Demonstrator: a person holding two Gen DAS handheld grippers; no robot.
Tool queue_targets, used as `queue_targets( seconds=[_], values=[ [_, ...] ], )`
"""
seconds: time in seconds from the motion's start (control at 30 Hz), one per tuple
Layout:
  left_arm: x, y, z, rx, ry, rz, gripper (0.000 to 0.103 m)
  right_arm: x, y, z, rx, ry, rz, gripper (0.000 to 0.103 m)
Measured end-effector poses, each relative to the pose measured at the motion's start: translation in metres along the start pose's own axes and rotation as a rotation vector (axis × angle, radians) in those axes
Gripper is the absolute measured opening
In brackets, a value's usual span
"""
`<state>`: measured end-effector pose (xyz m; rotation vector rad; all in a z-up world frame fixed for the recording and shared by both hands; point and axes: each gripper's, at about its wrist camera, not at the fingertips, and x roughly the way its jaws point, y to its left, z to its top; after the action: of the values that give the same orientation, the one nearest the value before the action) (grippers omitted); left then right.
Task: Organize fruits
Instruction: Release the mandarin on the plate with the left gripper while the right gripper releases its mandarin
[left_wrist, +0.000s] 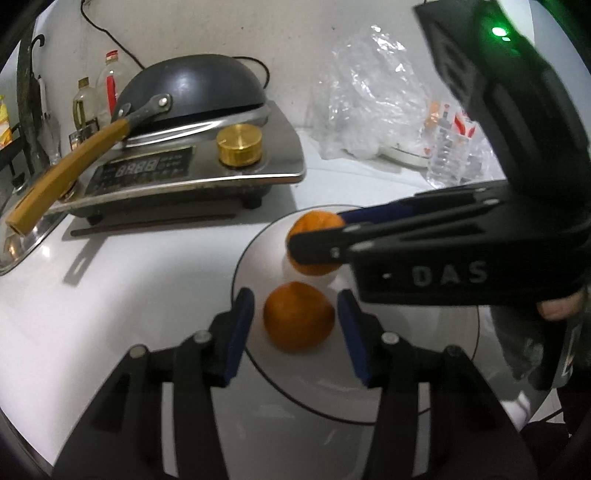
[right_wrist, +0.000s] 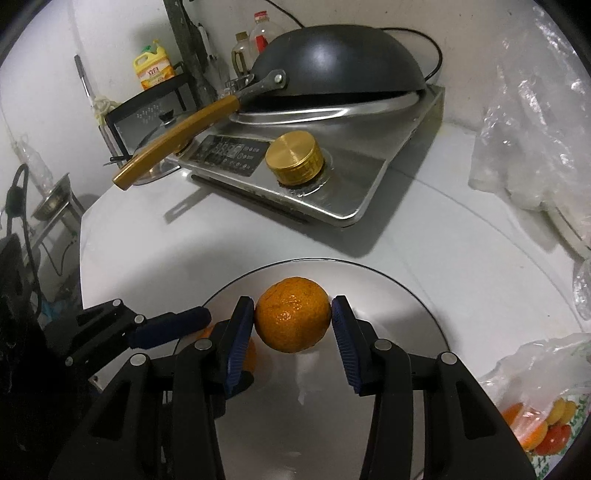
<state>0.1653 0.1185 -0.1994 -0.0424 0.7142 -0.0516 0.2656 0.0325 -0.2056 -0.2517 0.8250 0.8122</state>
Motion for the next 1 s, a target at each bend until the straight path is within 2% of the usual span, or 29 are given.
queue_targets(
  seconds=[0.17, 0.3, 1.0],
  values=[
    [-0.004, -0.002, -0.002, 0.004, -0.003, 0.002, 0.049, 0.001, 0.003, 0.002, 0.007, 0.002, 0.008, 0.046],
    [-0.01, -0.004, -0.003, 0.008, -0.011, 0.008, 0.049, -0.008, 0.003, 0.002, 0.004, -0.011, -0.02, 0.047],
    [-0.054, -0.036, -0.001, 0.016, -0.065, 0.011, 0.049, -0.088, 0.001, -0.031, 0.021, -0.096, -0.083, 0.047]
  ],
)
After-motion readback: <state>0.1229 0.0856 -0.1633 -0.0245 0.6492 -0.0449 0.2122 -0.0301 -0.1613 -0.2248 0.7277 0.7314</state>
